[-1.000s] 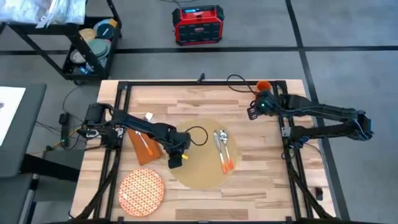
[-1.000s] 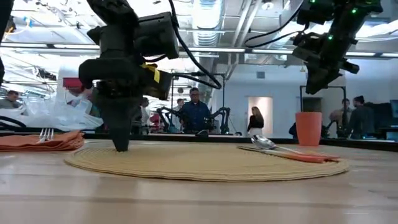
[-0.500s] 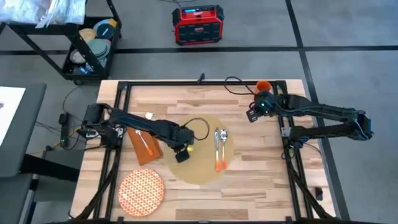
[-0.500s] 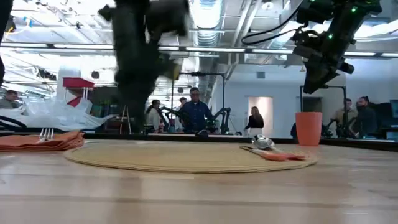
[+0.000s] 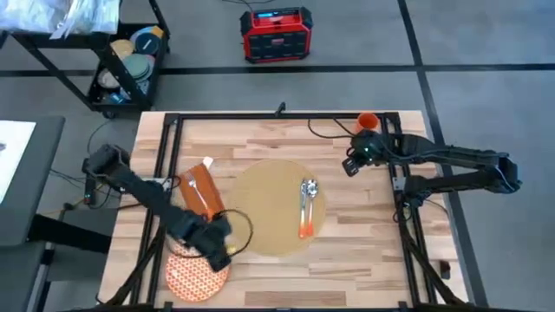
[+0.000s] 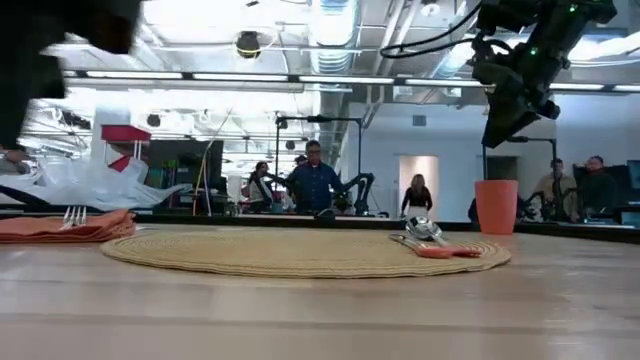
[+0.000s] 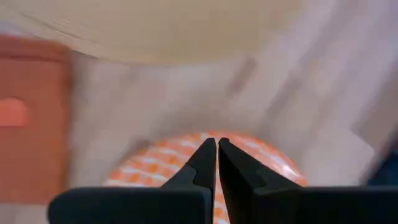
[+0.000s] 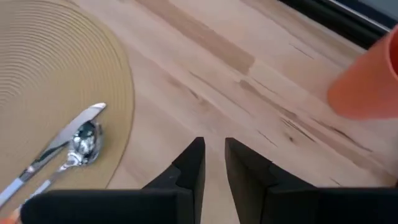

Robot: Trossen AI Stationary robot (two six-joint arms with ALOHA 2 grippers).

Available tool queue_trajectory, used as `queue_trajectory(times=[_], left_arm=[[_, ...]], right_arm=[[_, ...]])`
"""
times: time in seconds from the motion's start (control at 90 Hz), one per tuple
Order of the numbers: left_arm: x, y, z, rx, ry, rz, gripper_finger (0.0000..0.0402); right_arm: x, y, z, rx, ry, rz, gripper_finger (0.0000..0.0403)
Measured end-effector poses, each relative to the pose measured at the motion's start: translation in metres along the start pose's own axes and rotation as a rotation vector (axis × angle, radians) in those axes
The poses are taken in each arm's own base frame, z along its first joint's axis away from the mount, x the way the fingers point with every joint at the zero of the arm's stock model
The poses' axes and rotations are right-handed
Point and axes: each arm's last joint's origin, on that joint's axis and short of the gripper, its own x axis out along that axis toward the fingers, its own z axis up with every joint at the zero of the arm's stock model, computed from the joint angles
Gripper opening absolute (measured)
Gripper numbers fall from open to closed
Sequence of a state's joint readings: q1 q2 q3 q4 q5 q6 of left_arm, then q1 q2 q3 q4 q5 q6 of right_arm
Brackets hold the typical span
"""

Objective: Set table place
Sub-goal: Put the orange plate on the placemat to the left of the table knife

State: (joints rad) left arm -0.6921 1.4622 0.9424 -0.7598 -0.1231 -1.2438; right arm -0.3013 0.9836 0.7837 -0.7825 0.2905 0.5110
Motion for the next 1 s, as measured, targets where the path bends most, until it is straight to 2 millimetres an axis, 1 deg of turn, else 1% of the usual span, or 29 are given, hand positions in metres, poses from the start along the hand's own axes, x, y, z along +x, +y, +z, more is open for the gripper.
queue_trajectory(times=[0.111,0.178,0.289,0.356,0.4,0.533,0.622,0.678,0.756,0.822,0.9,1.0], left_arm=[[-0.005,0.010,-0.025,-0.052,0.004,-0.122,0.0000],[-0.009,0.024,-0.043,-0.120,-0.009,-0.176,0.0000],[-0.004,0.044,-0.066,-0.255,0.015,-0.233,0.0000],[0.001,0.050,-0.076,-0.308,0.068,-0.274,0.0000],[0.005,0.052,-0.081,-0.333,0.102,-0.272,0.0000],[0.014,0.054,-0.086,-0.391,0.136,-0.231,0.0000],[0.022,0.058,-0.088,-0.435,0.159,-0.136,0.0000],[0.025,0.059,-0.089,-0.461,0.155,-0.113,0.0000],[0.023,0.059,-0.088,-0.496,0.121,-0.117,0.0000],[0.017,0.059,-0.086,-0.509,0.097,-0.128,0.0000],[0.013,0.059,-0.086,-0.541,0.113,-0.129,0.0000],[0.017,0.058,-0.089,-0.545,0.161,-0.097,0.0000]], right_arm=[[0.000,0.002,0.001,0.003,-0.020,0.017,0.0052],[0.000,0.003,0.002,0.006,-0.024,0.019,0.0052],[0.000,0.003,0.002,0.014,-0.023,0.018,0.0052],[0.000,0.003,0.002,0.017,-0.020,0.021,0.0052],[-0.001,0.003,0.001,0.028,-0.015,0.030,0.0052],[-0.002,0.006,-0.001,0.024,-0.006,0.052,0.0052],[-0.003,0.010,-0.002,0.008,-0.004,0.064,0.0052],[-0.003,0.011,-0.003,0.001,-0.003,0.070,0.0052],[-0.004,0.012,-0.004,-0.007,-0.002,0.074,0.0052],[-0.004,0.013,-0.005,-0.012,-0.002,0.079,0.0052],[-0.004,0.014,-0.005,-0.015,-0.002,0.079,0.0052],[-0.004,0.013,-0.005,-0.017,-0.002,0.079,0.0052]])
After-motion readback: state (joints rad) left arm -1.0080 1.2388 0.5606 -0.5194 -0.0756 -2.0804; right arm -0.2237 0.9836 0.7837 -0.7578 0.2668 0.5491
